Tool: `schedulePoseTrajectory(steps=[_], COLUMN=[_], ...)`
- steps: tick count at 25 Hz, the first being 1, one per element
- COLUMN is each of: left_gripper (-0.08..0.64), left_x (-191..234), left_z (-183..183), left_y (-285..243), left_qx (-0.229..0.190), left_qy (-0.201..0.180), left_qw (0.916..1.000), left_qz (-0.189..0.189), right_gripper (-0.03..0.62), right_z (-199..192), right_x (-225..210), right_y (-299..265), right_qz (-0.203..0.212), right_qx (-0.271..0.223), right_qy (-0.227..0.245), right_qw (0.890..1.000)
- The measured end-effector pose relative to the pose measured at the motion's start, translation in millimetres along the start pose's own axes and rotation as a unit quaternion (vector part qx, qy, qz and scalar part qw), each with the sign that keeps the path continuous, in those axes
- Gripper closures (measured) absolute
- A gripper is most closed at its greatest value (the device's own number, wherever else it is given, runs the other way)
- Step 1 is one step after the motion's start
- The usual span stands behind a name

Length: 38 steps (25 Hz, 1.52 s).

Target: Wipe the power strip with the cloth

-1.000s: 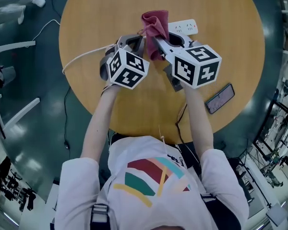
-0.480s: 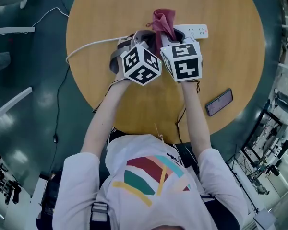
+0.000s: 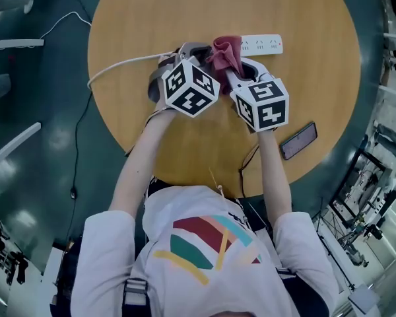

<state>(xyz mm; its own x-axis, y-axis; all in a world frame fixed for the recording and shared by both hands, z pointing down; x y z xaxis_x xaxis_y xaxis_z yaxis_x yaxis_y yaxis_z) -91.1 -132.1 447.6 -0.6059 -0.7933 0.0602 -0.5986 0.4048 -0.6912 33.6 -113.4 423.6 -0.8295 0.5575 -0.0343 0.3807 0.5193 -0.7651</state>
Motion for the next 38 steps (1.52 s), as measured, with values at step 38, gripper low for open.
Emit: schedulePoseTrajectory(steps=[38], left_gripper=[0.531], left_x=[-5.9], left_z=[17.6], left_y=[0.9], left_qx=[0.007], left_qy=[-0.015], left_qw=[0.9998], left_qz=[-0.014], right_gripper=[0.554], right_z=[80.6], right_x=[-119.2], right_y=[-26.1], right_qz=[0.196], right_qx=[0.244], right_qy=[0.697], right_qw=[0.645])
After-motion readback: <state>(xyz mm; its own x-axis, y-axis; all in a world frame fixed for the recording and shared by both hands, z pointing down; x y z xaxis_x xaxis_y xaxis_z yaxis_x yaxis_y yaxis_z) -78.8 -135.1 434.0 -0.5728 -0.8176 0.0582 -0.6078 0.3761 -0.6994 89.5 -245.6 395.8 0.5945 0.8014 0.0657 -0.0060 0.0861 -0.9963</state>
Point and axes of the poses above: the fingertips, and each gripper's own axes: y backward along the fingers, x to its left, z out of its top, the point moved 10 cm from there along y, backward along the fingers, and after that the axes turned 8 degrees about -z, right-handed, at the moved point
